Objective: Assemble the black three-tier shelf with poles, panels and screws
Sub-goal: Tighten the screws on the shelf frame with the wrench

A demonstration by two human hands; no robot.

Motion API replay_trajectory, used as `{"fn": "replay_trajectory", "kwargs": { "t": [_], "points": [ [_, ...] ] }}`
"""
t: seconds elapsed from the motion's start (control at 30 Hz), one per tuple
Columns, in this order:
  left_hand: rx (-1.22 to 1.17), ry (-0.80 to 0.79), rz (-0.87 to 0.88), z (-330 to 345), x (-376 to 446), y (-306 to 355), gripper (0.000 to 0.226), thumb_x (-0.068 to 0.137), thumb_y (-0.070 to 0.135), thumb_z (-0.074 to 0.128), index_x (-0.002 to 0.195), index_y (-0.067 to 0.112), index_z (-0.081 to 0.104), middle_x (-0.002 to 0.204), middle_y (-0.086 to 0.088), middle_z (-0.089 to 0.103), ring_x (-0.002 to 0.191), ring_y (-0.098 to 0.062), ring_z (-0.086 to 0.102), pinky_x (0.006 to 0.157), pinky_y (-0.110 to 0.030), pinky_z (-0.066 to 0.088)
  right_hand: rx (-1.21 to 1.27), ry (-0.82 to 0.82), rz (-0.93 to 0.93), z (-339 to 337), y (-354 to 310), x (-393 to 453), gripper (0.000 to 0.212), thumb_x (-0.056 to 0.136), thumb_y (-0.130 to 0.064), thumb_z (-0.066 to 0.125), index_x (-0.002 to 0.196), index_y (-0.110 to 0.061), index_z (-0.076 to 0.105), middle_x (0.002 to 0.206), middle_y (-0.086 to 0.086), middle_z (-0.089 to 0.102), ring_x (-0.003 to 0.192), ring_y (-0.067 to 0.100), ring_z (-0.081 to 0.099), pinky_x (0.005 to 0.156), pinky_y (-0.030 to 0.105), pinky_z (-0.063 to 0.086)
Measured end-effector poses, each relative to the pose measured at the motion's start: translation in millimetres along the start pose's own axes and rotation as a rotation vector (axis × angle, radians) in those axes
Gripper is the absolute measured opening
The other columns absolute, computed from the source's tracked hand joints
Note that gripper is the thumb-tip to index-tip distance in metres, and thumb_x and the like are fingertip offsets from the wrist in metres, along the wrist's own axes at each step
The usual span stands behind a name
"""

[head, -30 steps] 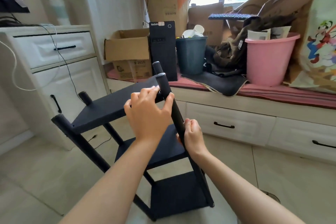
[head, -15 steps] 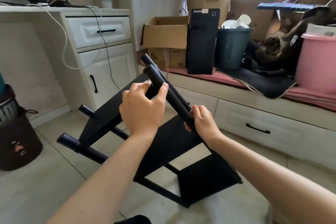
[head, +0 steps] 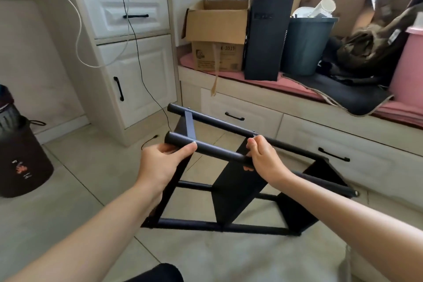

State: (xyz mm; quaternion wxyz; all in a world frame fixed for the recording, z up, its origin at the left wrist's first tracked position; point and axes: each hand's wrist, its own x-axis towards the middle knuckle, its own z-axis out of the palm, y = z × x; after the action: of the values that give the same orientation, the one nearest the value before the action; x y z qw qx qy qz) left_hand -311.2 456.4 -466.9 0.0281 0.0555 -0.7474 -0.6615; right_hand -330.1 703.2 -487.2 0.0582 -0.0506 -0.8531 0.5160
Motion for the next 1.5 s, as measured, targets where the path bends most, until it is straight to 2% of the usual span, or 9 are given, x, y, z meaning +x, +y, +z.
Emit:
{"fn": "replay_trajectory", "kwargs": {
  "t": [0.1, 0.2, 0.4, 0.57, 0.87, 1.1, 1.27, 1.43, 1.5],
  "points": [
    [0.006, -0.077, -0.105, -10.3, 5.1, -29.6, 0.056, 0.044, 0.052, 0.089, 0.091, 0.022, 0.077, 0.085, 0.004, 0.078, 0.083, -0.013, 0.076, 0.076, -0.03, 0.055, -0.026, -0.014, 0.038, 10.1, 16.6, -0.2, 0.023, 0.106, -0.031, 0.036, 0.092, -0.018, 0.048, 0.083, 0.013, 0.061, 0.069, 0.021, 0.062, 0.045, 0.012, 0.045],
    [0.037, -0.113, -0.176, -18.0, 8.7, -57.4, 0.058, 0.042, 0.049, 0.09, 0.091, 0.021, 0.079, 0.088, 0.001, 0.079, 0.092, -0.022, 0.074, 0.087, -0.038, 0.057, -0.121, -0.058, 0.055, 22.5, 35.2, -1.4, 0.024, 0.106, -0.033, 0.035, 0.093, -0.018, 0.048, 0.09, 0.015, 0.061, 0.073, 0.02, 0.062, 0.048, 0.012, 0.045],
    [0.096, -0.173, -0.254, -19.8, 7.1, -103.7, 0.049, 0.055, 0.028, 0.095, 0.098, 0.027, 0.073, 0.097, 0.001, 0.077, 0.091, -0.014, 0.073, 0.073, -0.018, 0.055, -0.224, -0.188, 0.088, 33.4, 68.3, -8.4, 0.025, 0.106, -0.037, 0.033, 0.102, -0.018, 0.048, 0.093, 0.01, 0.062, 0.087, 0.027, 0.064, 0.079, 0.041, 0.056],
    [0.212, -0.222, -0.34, -18.5, 12.1, -136.7, 0.051, 0.066, 0.018, 0.093, 0.113, 0.021, 0.071, 0.111, 0.0, 0.071, 0.109, -0.018, 0.066, 0.105, -0.037, 0.049, -0.311, -0.254, 0.109, 45.4, 91.2, -13.7, 0.025, 0.105, -0.041, 0.03, 0.103, -0.022, 0.046, 0.091, 0.005, 0.061, 0.086, 0.023, 0.06, 0.085, 0.047, 0.052],
    [0.32, -0.23, -0.261, -16.4, 22.2, -159.9, 0.048, 0.072, 0.029, 0.089, 0.116, 0.029, 0.071, 0.105, 0.019, 0.07, 0.098, 0.01, 0.061, 0.078, -0.006, 0.041, -0.3, -0.28, 0.156, 54.2, 104.7, -2.3, 0.024, 0.105, -0.038, 0.031, 0.102, -0.021, 0.047, 0.093, 0.002, 0.062, 0.091, 0.023, 0.059, 0.09, 0.05, 0.05],
    [0.518, -0.314, -0.193, -20.7, 22.8, -160.9, 0.046, 0.078, 0.028, 0.085, 0.121, 0.024, 0.071, 0.101, 0.024, 0.069, 0.091, 0.018, 0.061, 0.076, -0.001, 0.041, -0.454, -0.364, 0.174, 59.4, 109.2, -11.9, 0.022, 0.105, -0.04, 0.031, 0.104, -0.025, 0.047, 0.091, 0.0, 0.061, 0.085, 0.019, 0.058, 0.082, 0.042, 0.051],
    [0.613, -0.283, -0.154, -14.5, 26.3, -156.0, 0.049, 0.082, 0.031, 0.081, 0.129, 0.024, 0.067, 0.103, 0.021, 0.065, 0.098, 0.006, 0.06, 0.086, -0.015, 0.041, -0.488, -0.322, 0.202, 64.8, 107.7, -10.2, 0.024, 0.106, -0.039, 0.03, 0.107, -0.022, 0.047, 0.092, 0.002, 0.061, 0.089, 0.023, 0.058, 0.088, 0.048, 0.051],
    [0.765, -0.334, -0.112, -16.0, 28.7, -148.5, 0.047, 0.083, 0.042, 0.076, 0.128, 0.033, 0.064, 0.103, 0.022, 0.064, 0.103, -0.004, 0.061, 0.085, -0.02, 0.044, -0.528, -0.352, 0.157, 61.2, 113.5, -4.7, 0.021, 0.104, -0.041, 0.034, 0.095, -0.025, 0.043, 0.079, -0.001, 0.061, 0.072, 0.016, 0.058, 0.061, 0.031, 0.046],
    [0.798, -0.35, -0.09, -15.9, 29.0, -147.3, 0.044, 0.083, 0.043, 0.074, 0.125, 0.034, 0.064, 0.1, 0.021, 0.064, 0.099, -0.003, 0.06, 0.079, -0.016, 0.042, -0.508, -0.347, 0.119, 59.4, 113.8, -1.6, 0.021, 0.103, -0.043, 0.034, 0.092, -0.027, 0.043, 0.079, -0.003, 0.063, 0.071, 0.015, 0.06, 0.063, 0.031, 0.05]
  ]
}}
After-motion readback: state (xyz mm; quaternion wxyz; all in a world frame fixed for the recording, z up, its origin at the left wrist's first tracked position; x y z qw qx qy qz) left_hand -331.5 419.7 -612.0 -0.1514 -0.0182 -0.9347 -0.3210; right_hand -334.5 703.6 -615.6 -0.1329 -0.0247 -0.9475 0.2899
